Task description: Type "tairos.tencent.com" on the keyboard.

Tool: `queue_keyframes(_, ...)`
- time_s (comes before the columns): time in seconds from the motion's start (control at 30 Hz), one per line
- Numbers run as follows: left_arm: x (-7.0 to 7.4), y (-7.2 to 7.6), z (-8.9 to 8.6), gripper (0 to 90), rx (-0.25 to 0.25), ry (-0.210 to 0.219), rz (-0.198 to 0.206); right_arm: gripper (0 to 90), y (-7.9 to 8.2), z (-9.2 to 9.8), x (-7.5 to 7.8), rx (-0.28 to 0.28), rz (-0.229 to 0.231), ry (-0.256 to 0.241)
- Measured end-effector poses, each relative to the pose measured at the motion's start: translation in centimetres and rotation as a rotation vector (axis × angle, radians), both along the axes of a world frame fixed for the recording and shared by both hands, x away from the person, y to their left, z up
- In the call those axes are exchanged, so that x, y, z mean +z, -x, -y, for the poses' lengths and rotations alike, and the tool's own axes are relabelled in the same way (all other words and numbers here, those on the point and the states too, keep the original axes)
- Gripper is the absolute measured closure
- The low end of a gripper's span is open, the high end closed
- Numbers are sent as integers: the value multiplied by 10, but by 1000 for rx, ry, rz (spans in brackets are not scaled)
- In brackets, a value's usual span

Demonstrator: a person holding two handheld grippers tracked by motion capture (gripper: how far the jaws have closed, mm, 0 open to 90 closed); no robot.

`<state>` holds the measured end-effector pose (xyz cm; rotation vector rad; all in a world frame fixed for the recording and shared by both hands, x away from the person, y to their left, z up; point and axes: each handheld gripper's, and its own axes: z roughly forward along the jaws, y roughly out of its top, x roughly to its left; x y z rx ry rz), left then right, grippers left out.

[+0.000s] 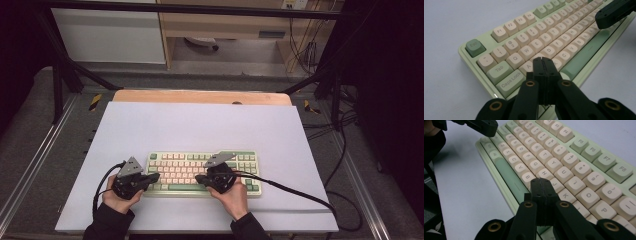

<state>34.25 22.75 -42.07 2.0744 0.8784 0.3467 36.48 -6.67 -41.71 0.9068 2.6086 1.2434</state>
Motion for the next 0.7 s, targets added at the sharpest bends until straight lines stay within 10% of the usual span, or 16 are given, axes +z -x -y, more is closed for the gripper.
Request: queue_keyframes(0.7,3,-1,11,900,0,0,-8,900,6,52,4,-64,5,-19)
